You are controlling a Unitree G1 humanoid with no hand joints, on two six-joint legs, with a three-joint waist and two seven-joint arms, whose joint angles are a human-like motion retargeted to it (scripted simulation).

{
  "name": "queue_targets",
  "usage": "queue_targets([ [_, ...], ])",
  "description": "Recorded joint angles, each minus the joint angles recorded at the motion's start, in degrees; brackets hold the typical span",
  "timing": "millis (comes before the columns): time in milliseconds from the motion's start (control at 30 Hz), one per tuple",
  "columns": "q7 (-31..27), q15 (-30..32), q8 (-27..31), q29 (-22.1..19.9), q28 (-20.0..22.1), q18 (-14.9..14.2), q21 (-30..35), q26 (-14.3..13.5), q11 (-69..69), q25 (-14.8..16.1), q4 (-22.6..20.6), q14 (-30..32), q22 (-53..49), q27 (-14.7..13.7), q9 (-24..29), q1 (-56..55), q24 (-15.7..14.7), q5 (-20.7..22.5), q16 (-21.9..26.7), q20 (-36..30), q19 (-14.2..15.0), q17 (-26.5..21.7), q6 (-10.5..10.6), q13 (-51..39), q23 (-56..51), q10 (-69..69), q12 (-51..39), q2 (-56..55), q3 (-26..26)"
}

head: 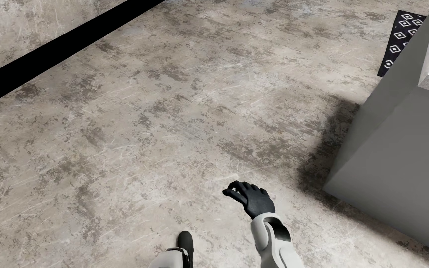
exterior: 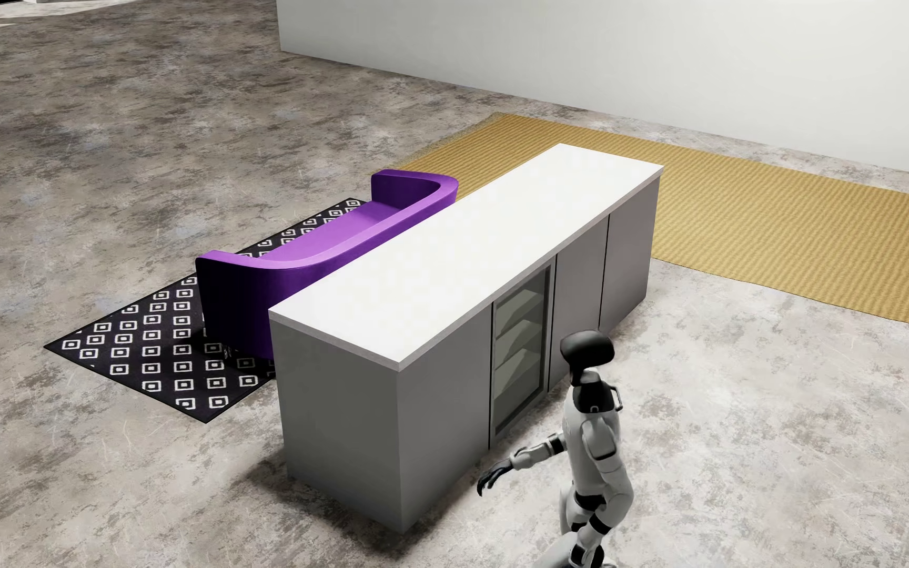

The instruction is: Go around the counter

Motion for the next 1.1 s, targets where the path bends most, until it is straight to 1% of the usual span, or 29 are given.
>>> queue_targets([
  [33,1.5,4.2,-0.6,0.3,1.5,0.4,-0.7,0.3,4.5,-3.0,0.6,-2.7,-1.0,4.4,0.2,0.2,-2.2,-1.3,-1.4,2.8,0.4,-0.2,-0.8,0.4,7.0,5.7,1.4,0.3,0.3],
  [67,3.4,9.1,-1.8,0.5,2.9,1.0,-2.9,0.5,12.5,-4.4,1.4,-7.4,-1.6,9.4,0.4,0.7,-4.3,-2.9,-2.5,5.3,3.2,0.7,-1.7,0.2,16.1,10.9,2.8,-1.9,0.7],
  [100,5.4,13.4,-4.2,2.9,3.7,0.7,-5.2,1.0,23.7,-6.2,1.8,-10.7,-0.8,17.1,0.6,2.0,-5.4,-5.1,-3.4,7.0,9.7,1.4,-2.6,-0.5,26.6,13.5,3.4,-6.5,1.3],
  [133,7.5,18.9,-7.2,7.3,4.1,0.5,-6.8,1.7,34.8,-12.0,2.1,-13.2,0.8,20.3,0.7,4.0,-5.7,-8.7,-4.0,7.7,15.1,-0.1,-3.6,-1.2,37.9,14.4,3.1,-12.2,1.8],
  [167,9.2,21.3,-10.1,15.8,3.3,0.6,-1.3,2.5,43.4,-19.9,1.9,-15.4,2.8,20.9,0.8,6.2,-4.6,-12.8,-3.2,7.6,14.4,-1.1,-4.6,-1.0,44.9,14.4,1.9,-18.2,2.1],
  [200,10.5,18.3,-12.7,21.7,1.8,0.7,4.8,2.5,49.2,-27.2,1.7,-17.3,4.5,13.7,0.9,8.5,-2.2,-16.2,-1.6,6.4,11.9,-3.6,-5.5,0.4,46.5,13.9,0.5,-23.7,1.9],
  [233,11.3,16.3,-15.1,21.3,1.0,0.6,5.7,1.4,52.6,-30.1,1.1,-18.7,5.7,5.8,0.9,10.9,-0.2,-18.8,0.0,5.7,11.1,-6.2,-6.4,3.2,43.4,12.8,-0.7,-28.8,1.3],
  [267,11.9,16.3,-16.6,19.0,1.0,0.5,-0.8,1.0,53.5,-26.4,0.3,-19.7,5.8,2.6,0.9,13.4,0.7,-20.0,0.4,5.1,11.0,-7.1,-7.1,7.1,39.8,11.3,-1.5,-33.4,0.4],
  [300,12.4,16.6,-17.6,16.7,1.4,0.2,-10.1,-0.2,51.7,-19.6,-0.5,-20.8,5.9,2.7,0.8,15.9,0.8,-20.4,0.8,5.0,12.1,-6.3,-7.6,12.0,36.2,9.9,-1.8,-37.5,-0.5],
  [367,12.9,14.1,-18.6,11.3,1.7,-0.6,-25.9,-0.9,41.0,-5.8,-1.9,-23.1,6.0,7.3,0.5,20.5,0.4,-20.2,1.1,5.4,11.6,-0.7,-8.3,19.3,29.8,7.5,-3.9,-43.7,-1.9],
  [400,13.0,13.9,-20.0,6.9,1.8,-1.0,-30.0,-0.8,31.7,-1.5,-2.6,-24.2,6.1,9.2,0.3,22.5,0.5,-20.9,1.5,5.1,10.5,1.8,-8.5,21.7,27.3,6.6,-5.4,-45.2,-2.3],
  [433,13.0,14.1,-22.9,2.2,1.7,-1.5,-31.8,-0.6,19.4,0.7,-3.0,-25.2,6.5,10.9,0.1,24.3,0.8,-21.8,2.2,4.4,10.7,4.1,-8.6,23.5,25.6,5.4,-7.4,-44.9,-2.7],
  [467,12.7,16.7,-26.9,-1.1,1.5,-2.0,-31.8,-0.1,4.8,0.8,-3.7,-26.0,7.3,12.1,-0.1,26.0,1.3,-22.4,2.8,3.3,10.5,5.9,-8.7,24.9,24.8,4.2,-9.8,-43.4,-3.0],
  [500,12.3,19.4,-29.4,-1.7,1.2,-2.5,-31.1,0.1,-7.6,0.0,-4.7,-26.7,8.8,14.0,-0.2,27.9,2.1,-22.4,3.2,1.8,10.8,7.2,-8.7,25.7,24.9,2.8,-12.3,-42.8,-3.2],
  [567,12.1,13.4,-28.1,3.1,0.8,-3.5,-26.7,0.0,-16.8,-4.8,-6.4,-28.7,11.2,14.9,-0.3,32.0,3.8,-22.4,3.7,-1.3,19.0,7.6,-8.5,25.9,26.4,0.7,-16.7,-46.2,-3.5],
  [600,12.4,15.1,-24.9,5.9,1.1,-4.0,-23.0,-0.5,-13.8,-9.4,-6.6,-29.6,11.0,12.9,-0.3,34.5,4.3,-22.4,3.7,-2.2,14.5,6.5,-8.2,25.1,27.6,-0.3,-17.4,-48.5,-3.5],
  [667,12.4,17.8,-27.6,6.3,2.3,-5.4,-19.0,-2.2,-7.2,-18.4,-6.8,-30.3,8.0,11.1,-0.4,39.8,3.6,-24.3,3.1,-3.2,8.0,5.0,-7.6,23.5,26.9,-1.8,-16.7,-48.8,-3.9],
  [700,11.0,19.3,-31.8,4.0,2.0,-6.1,-21.0,-3.1,-3.8,-19.2,-6.3,-29.4,6.6,11.3,-0.6,41.8,2.5,-26.8,2.8,-4.0,4.2,6.4,-7.2,24.0,24.2,-1.9,-16.3,-47.6,-4.2],
  [733,9.6,23.3,-34.0,1.5,1.6,-5.9,-24.4,-4.0,-1.2,-17.2,-5.5,-27.3,4.8,12.2,-0.8,43.7,0.8,-28.3,2.7,-4.7,0.8,8.6,-6.6,24.5,21.2,-0.8,-15.4,-46.2,-4.7],
  [800,8.5,17.3,-34.6,-1.0,1.4,-4.1,-30.5,-3.9,6.3,-8.0,-1.9,-21.0,0.4,13.1,-0.8,44.0,-2.2,-27.3,3.1,-4.3,0.8,12.2,-4.1,21.8,19.8,6.9,-10.8,-44.9,-5.3],
  [833,9.6,14.8,-34.8,0.7,1.8,-1.6,-31.5,-2.6,7.6,-4.9,1.0,-15.7,-1.5,13.6,-0.7,41.4,-2.9,-25.3,2.8,-3.2,1.0,11.9,-2.8,18.7,22.3,14.4,-7.9,-43.7,-5.3],
  [867,11.0,13.5,-34.6,3.9,1.6,-0.2,-30.1,-1.4,6.7,-5.3,4.5,-10.8,-2.5,14.8,-0.6,38.1,-3.1,-22.6,2.2,-2.1,1.3,10.2,-1.5,14.4,26.6,23.3,-5.1,-41.7,-5.1],
  [900,11.3,12.7,-33.9,6.8,0.5,2.2,-26.1,-0.6,4.8,-9.8,7.5,-5.0,-3.0,15.5,-0.6,34.1,-2.8,-19.6,1.8,-1.6,1.5,7.4,-0.3,9.9,31.5,31.5,-2.6,-39.4,-4.6],
  [933,8.4,12.1,-32.8,11.2,-0.2,0.8,-19.2,0.0,2.8,-18.1,6.9,-2.9,-2.3,13.8,-0.5,29.2,-2.3,-16.9,1.3,-1.6,1.8,4.3,0.7,5.0,35.6,37.2,-1.1,-37.2,-4.1],
  [967,5.1,11.6,-31.5,13.7,-1.2,-0.7,-12.2,0.3,0.7,-27.1,4.3,-7.3,-1.5,9.8,-0.6,24.5,-1.3,-14.7,1.1,-1.5,2.0,1.5,1.3,0.3,37.3,39.7,0.1,-35.0,-3.6],
  [1000,4.1,11.1,-30.2,13.5,-2.4,-0.1,-8.4,0.5,-1.0,-33.3,3.8,-13.9,-0.8,6.3,-0.9,20.8,-0.2,-12.8,1.3,-1.4,2.3,0.1,1.8,-3.7,36.7,39.5,1.1,-33.1,-3.3],
  [1033,6.0,10.6,-28.8,11.6,-2.8,2.2,-7.8,0.6,-3.1,-35.8,5.8,-17.4,0.1,4.6,-1.2,18.1,0.2,-11.0,1.8,-0.8,2.5,-0.1,2.1,-6.7,34.7,36.6,1.7,-31.1,-3.0],
  [1067,9.0,10.4,-27.3,8.2,-2.6,3.0,-10.2,0.7,-5.6,-33.8,8.0,-19.1,0.7,4.1,-1.5,16.5,0.3,-9.3,2.0,-0.1,2.8,1.1,2.5,-8.7,31.7,31.0,2.2,-28.7,-2.6],
  [1100,12.7,10.2,-25.7,4.7,-2.6,4.8,-14.2,0.8,-8.1,-27.8,9.3,-19.5,1.3,3.8,-1.7,15.3,0.3,-7.8,2.1,0.4,3.1,3.1,3.0,-10.1,28.2,23.2,2.5,-26.4,-2.2],
])
